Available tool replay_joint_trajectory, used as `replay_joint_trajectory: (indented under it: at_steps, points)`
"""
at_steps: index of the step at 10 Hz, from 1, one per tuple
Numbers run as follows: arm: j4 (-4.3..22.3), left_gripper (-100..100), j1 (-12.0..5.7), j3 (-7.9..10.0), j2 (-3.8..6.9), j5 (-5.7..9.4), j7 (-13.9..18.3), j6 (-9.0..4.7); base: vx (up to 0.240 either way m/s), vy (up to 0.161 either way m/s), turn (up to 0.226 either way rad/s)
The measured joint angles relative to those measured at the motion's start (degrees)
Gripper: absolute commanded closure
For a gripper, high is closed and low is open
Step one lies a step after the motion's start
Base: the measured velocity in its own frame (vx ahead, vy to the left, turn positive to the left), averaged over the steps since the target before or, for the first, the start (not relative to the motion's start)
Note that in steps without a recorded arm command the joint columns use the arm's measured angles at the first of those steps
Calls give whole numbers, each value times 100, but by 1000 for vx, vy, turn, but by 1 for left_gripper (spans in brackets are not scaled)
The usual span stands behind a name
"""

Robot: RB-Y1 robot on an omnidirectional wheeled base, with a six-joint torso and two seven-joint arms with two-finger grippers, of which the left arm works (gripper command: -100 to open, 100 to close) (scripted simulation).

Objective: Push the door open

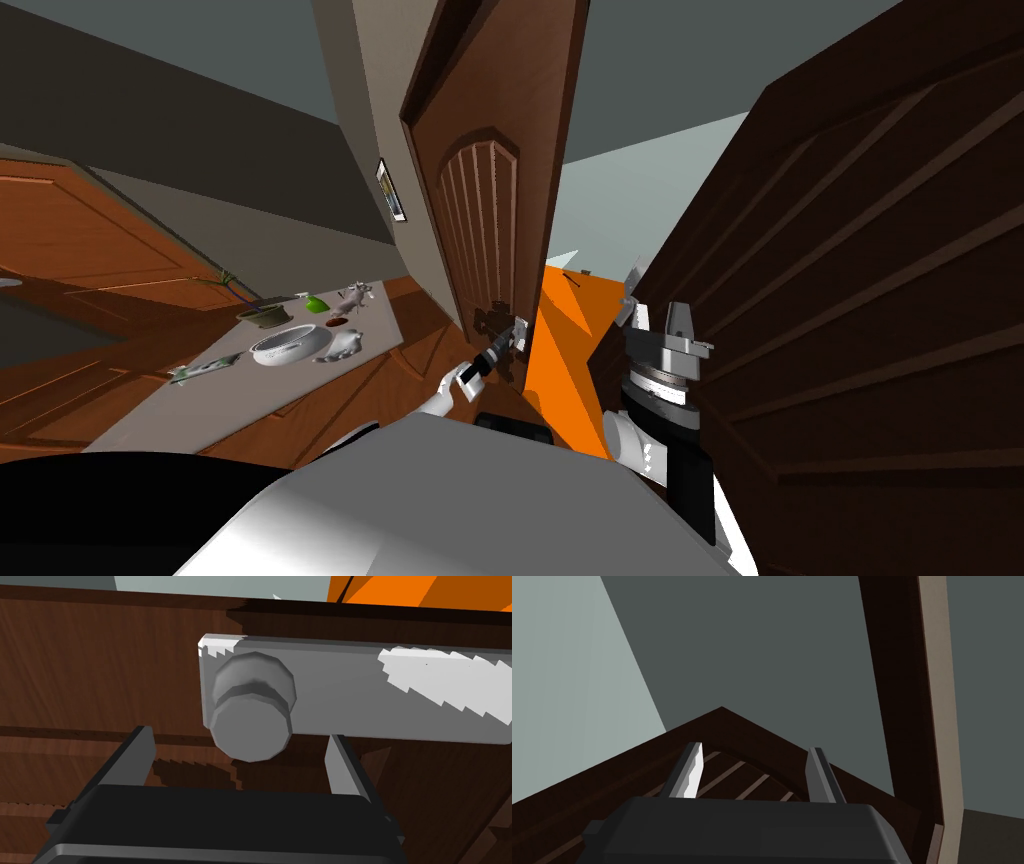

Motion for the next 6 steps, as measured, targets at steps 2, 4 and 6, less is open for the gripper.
replay_joint_trajectory:
  at_steps: [2,4,6]
  points:
    - [65,-100,-26,45,-63,-4,-26,4,132,-58,-19]
    - [65,100,-29,47,-65,-4,-27,4,-20,9,-1]
    - [66,100,-35,52,-62,-4,-28,9,-18,10,1]
